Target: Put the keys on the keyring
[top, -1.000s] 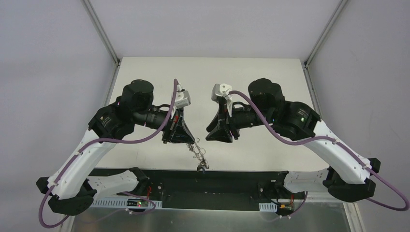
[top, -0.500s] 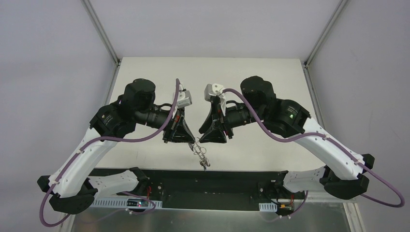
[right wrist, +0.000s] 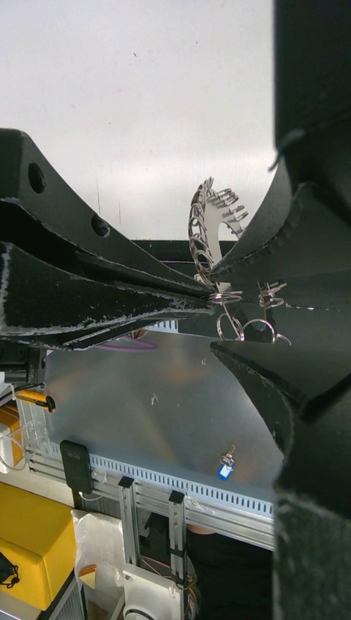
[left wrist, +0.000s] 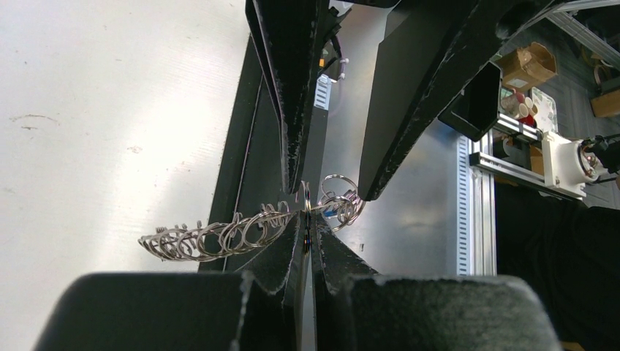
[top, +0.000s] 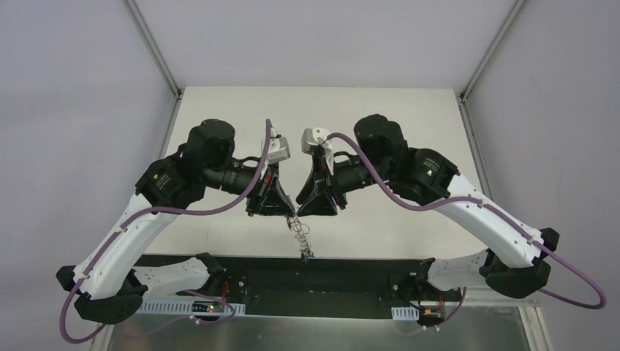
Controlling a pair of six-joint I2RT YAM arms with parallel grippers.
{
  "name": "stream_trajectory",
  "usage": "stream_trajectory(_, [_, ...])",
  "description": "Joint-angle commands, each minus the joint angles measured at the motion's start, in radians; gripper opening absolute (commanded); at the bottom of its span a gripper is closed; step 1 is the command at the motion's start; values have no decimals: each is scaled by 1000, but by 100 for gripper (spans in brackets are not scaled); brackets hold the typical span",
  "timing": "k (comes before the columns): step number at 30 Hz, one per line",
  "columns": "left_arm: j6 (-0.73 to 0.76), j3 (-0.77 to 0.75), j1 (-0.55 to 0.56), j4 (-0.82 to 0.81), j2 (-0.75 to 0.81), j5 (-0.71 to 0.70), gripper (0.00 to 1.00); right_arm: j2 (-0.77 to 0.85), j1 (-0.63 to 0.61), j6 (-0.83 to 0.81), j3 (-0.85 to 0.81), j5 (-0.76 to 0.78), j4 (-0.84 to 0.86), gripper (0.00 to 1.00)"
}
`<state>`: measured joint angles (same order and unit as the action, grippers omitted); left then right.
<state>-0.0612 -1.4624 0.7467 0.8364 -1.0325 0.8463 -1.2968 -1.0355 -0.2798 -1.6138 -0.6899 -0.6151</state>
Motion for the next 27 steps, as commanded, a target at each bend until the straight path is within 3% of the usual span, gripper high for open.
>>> stream_trajectory(1, [18,-39,5,-19,22,-10,0,-7,1,3,4,-33,34,37])
stream_trajectory(14, [23,-50,4,-19,21,-18,0,-21,-13,-10,1,-6,11,32])
stream_trajectory(17, [23,-50,4,-18,20,-18,0,-26,-14,-11,-3,-6,8,24])
stream_trajectory(21, [23,-53,3,-17,20,-17,0,-30,-15,-15,-12,0,5,0])
stream_trajectory(27, [38,-60,5,-18,37,-11,0,-3,-17,-10,-5,20,17,0])
